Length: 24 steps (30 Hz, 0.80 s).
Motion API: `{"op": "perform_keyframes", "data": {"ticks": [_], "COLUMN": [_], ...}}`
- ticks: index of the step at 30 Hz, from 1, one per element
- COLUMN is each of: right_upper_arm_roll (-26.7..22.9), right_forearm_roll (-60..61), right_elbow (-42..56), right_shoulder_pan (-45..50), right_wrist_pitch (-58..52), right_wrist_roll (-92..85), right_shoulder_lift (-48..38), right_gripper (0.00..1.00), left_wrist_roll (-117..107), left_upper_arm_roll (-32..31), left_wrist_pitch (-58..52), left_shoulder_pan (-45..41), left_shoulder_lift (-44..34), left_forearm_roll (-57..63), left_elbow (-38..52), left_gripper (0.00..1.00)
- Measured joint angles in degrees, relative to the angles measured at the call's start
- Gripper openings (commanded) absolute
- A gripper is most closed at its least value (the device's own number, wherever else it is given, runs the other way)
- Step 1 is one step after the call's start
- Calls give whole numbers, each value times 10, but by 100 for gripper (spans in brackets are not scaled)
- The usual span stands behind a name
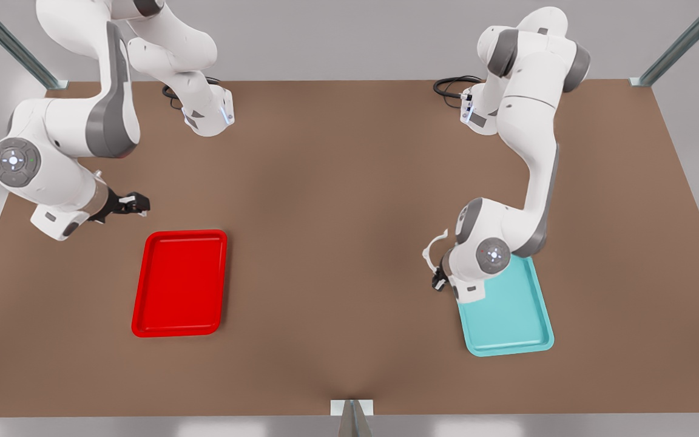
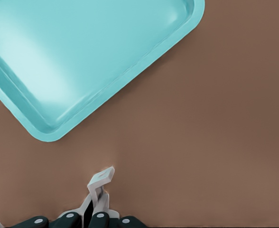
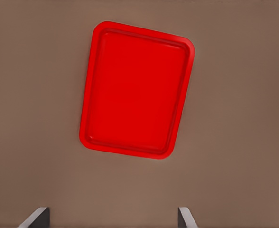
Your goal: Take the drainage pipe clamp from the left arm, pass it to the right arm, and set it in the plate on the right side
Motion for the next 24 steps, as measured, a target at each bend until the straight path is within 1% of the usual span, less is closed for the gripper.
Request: {"op": "perform_keyframes", "data": {"ticks": [2,4,8,12,17,24], "right_upper_arm_roll": [0,0,1,1,1,2], "right_forearm_roll": [0,0,5,25,45,71], "right_elbow": [0,2,33,38,39,38], "right_shoulder_pan": [0,4,49,87,123,195], "right_wrist_pitch": [0,1,3,31,71,130], "right_wrist_roll": [0,0,0,0,15,46], "right_shoulder_lift": [2,7,64,102,133,170], "right_gripper": [100,100,100,100,100,100], "left_wrist_roll": [-56,-109,-209,-303,-430,-561], "left_upper_arm_roll": [-14,-18,-19,-15,-8,-10], "left_wrist_pitch": [3,7,13,16,23,31], "left_shoulder_pan": [-8,-19,-64,-105,-122,-133], "left_shoulder_lift": [7,35,87,126,143,145], "left_forearm_roll": [-8,-13,-15,-15,-16,-20], "left_elbow": [10,46,129,200,223,234], "left_gripper": [21,21,21,21,21,21]}}
